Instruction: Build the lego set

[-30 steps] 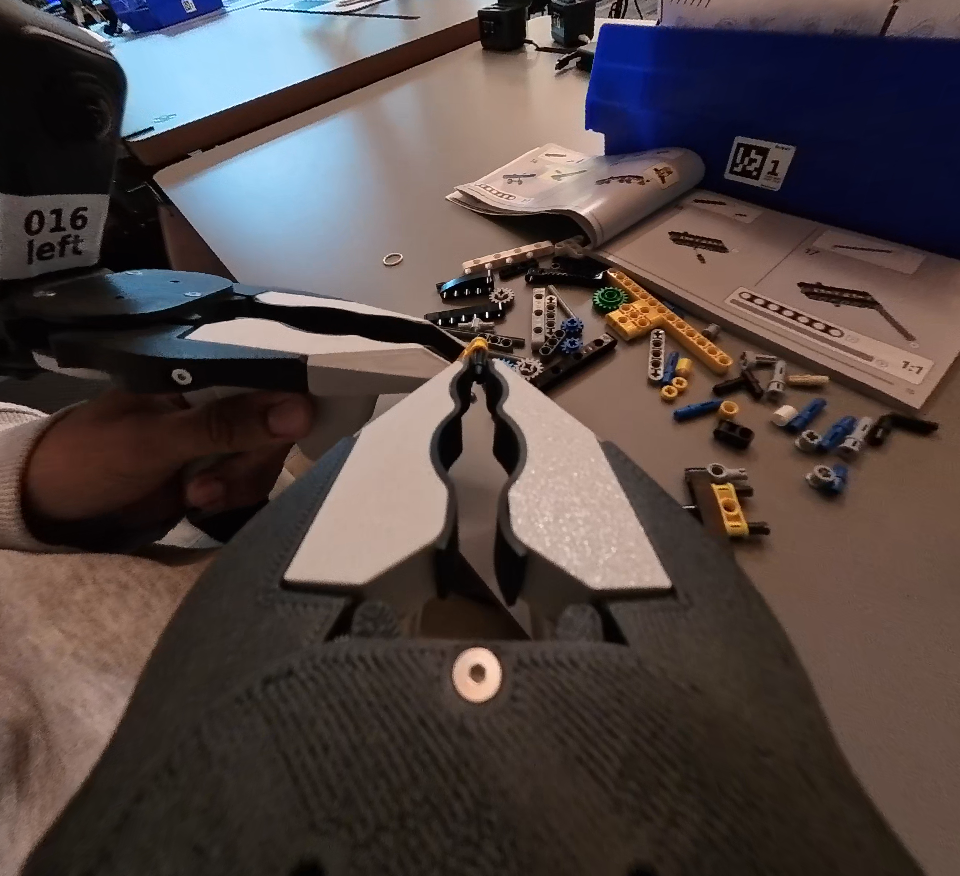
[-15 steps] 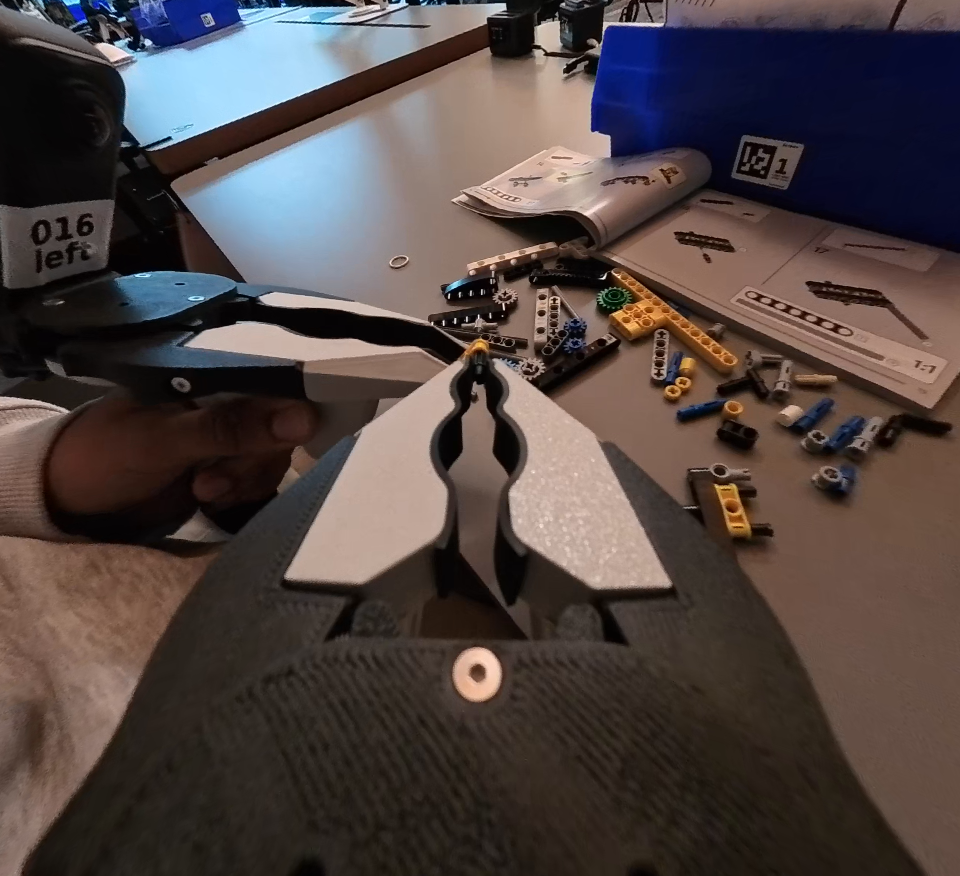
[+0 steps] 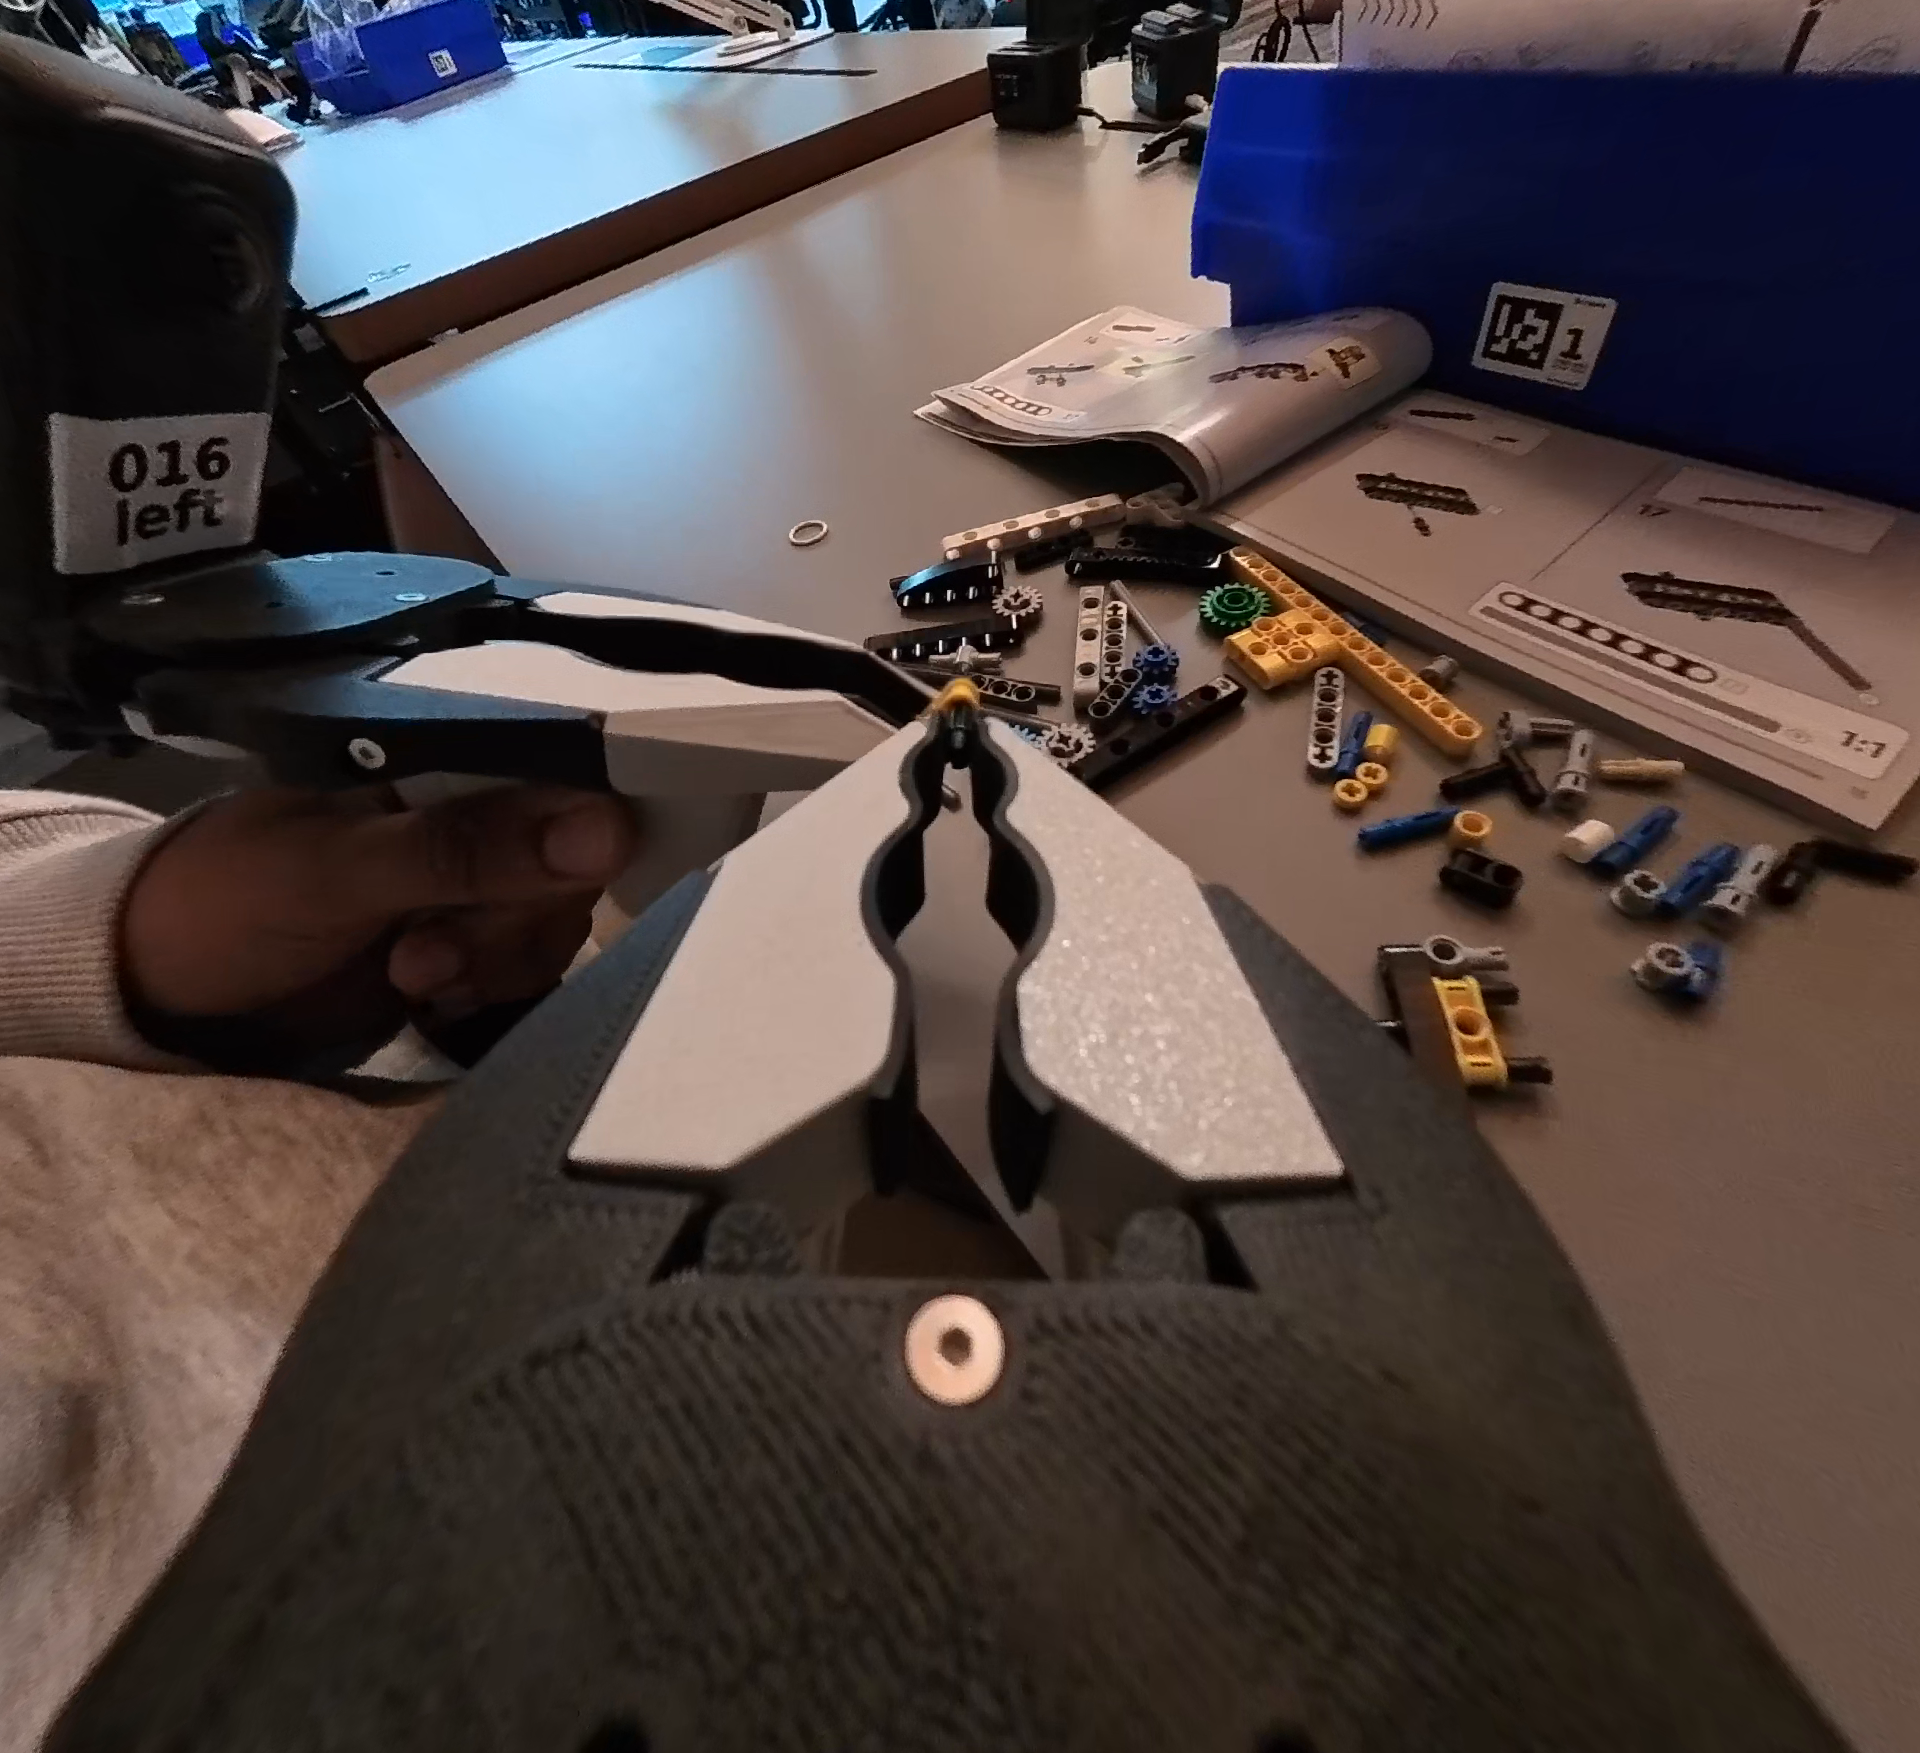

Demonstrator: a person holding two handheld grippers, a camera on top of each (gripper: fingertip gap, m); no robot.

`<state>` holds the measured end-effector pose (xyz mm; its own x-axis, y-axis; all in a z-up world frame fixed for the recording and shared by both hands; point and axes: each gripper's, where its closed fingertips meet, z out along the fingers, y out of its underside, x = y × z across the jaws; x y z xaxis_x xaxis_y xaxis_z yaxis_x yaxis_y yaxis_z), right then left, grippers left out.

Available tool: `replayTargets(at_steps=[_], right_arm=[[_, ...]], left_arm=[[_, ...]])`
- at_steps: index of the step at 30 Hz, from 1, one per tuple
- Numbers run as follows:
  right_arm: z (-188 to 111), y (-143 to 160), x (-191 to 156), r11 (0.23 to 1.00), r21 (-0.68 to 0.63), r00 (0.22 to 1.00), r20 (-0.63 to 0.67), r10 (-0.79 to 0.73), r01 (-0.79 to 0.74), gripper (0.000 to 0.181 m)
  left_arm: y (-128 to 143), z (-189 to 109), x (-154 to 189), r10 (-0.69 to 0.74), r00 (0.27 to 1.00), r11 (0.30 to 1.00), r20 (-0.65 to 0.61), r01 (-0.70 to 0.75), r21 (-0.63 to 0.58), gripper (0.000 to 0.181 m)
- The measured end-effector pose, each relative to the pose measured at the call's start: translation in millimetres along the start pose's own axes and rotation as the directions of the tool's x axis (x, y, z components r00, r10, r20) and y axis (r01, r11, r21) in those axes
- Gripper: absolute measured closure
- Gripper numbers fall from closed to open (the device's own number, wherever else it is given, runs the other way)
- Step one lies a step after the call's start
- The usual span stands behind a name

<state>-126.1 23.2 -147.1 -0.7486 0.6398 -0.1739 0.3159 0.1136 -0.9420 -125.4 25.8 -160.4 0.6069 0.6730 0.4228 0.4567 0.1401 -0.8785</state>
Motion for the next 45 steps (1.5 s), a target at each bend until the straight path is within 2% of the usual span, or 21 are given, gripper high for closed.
replayTargets(at_steps=[1, 34, 45], right_arm=[[-0.1, -0.1, -0.3, 1.000, 0.002, 1.000, 0.002, -0.001, 0.001, 0.178], [-1.5, 3.6, 0.3, 1.000, 0.016, 0.999, 0.032, -0.021, 0.021, 0.178], [-2.0, 1.5, 1.1, 0.999, 0.033, 0.999, 0.025, -0.034, 0.033, 0.174]], left_arm=[[-0.4, -0.2, -0.1, 0.003, 1.000, 1.000, -0.001, -0.003, 0.000, 0.174], [4.8, 1.3, 0.1, -0.030, 0.999, 0.999, -0.037, 0.030, -0.013, 0.175], [7.7, 1.7, -1.4, -0.091, 0.994, 0.996, -0.065, 0.089, -0.027, 0.175]])
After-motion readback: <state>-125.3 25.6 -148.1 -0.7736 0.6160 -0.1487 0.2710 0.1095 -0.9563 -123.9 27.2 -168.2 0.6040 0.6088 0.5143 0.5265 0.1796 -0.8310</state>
